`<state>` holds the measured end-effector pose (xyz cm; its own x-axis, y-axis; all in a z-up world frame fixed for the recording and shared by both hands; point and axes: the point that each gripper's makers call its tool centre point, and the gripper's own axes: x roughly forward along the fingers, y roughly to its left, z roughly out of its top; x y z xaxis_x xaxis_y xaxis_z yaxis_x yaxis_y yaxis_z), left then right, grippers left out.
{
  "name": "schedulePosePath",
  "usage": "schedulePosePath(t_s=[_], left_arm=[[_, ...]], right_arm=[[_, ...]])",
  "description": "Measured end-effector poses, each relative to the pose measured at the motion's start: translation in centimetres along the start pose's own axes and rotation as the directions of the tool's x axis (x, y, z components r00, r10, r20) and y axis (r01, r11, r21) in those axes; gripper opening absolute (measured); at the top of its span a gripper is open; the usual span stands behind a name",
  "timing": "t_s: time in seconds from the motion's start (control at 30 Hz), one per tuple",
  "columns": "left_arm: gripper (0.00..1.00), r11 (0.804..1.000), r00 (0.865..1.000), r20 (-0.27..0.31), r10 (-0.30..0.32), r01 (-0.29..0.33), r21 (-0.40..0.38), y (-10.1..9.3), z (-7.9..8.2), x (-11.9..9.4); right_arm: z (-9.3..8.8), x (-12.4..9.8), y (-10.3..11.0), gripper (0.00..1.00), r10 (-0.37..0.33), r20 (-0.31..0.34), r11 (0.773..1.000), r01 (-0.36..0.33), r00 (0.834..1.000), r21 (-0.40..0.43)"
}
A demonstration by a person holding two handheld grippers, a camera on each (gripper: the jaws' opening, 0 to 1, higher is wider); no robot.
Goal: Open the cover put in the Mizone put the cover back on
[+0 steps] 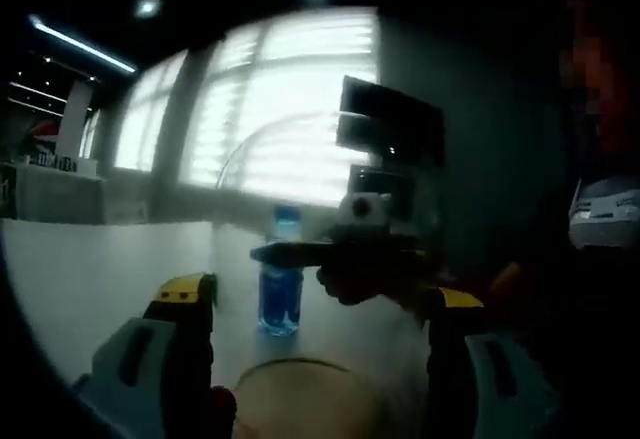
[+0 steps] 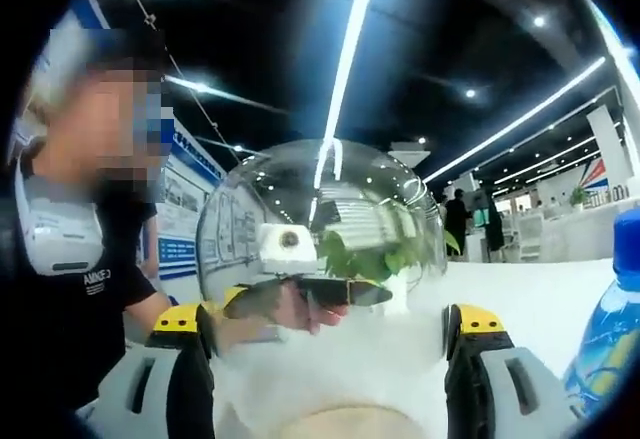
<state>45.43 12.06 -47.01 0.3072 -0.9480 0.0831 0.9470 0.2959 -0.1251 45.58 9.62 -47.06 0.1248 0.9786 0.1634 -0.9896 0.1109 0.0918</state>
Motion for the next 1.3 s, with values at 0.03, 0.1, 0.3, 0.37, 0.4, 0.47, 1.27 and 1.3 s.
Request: schedulePosePath(t_s=[0.03, 0.1, 0.3, 0.37, 0.4, 0.47, 1.27, 1.3], left_arm=[[0.79, 1.000, 1.000, 0.005, -0.004, 0.004, -0.006, 0.0, 0.0, 0.0], [0.78, 1.000, 1.000, 0.008, -0.006, 0.006, -0.004, 0.1, 0.0, -0.1], [0.78, 1.000, 1.000, 0.008, -0.005, 0.005, -0.002, 0.1, 0.0, -0.1], [0.78, 1.000, 1.000, 0.006, -0.004, 0.004, 0.001, 0.0, 0.0, -0.1], [0.78, 1.000, 1.000, 0.006, -0.005, 0.005, 0.001, 0.0, 0.0, -0.1], [0.78, 1.000, 1.000, 0.008, -0.009, 0.009, 0.000, 0.0, 0.0, -0.1], [0.76, 1.000, 1.000, 0.022, -0.015, 0.014, 0.023, -0.3, 0.3, 0.2], [0.75, 0.999, 1.000, 0.010, -0.011, 0.011, 0.035, -0.3, 0.2, 0.2]], right_arm=[[0.0, 0.0, 0.0, 0.90, -0.002, -0.007, 1.000, 0.002, 1.000, 0.001], [-0.1, -0.1, 0.1, 0.89, 0.000, -0.004, 1.000, 0.000, 1.000, -0.002], [-1.1, -0.4, 0.0, 0.89, 0.003, -0.042, 1.000, -0.003, 0.999, 0.011], [-1.4, 0.0, 0.2, 0.89, -0.003, -0.059, 1.000, 0.003, 0.998, -0.007], [-1.4, 0.0, 0.1, 0.89, -0.004, -0.071, 1.000, 0.003, 0.997, -0.005], [-1.5, -0.1, 0.1, 0.89, -0.008, -0.097, 1.000, 0.007, 0.995, -0.011], [-1.2, 0.2, 0.4, 0.90, 0.014, -0.120, 0.999, -0.017, 0.993, -0.027], [-1.2, 0.2, 0.5, 0.90, 0.018, -0.128, 0.999, -0.022, 0.992, -0.029]])
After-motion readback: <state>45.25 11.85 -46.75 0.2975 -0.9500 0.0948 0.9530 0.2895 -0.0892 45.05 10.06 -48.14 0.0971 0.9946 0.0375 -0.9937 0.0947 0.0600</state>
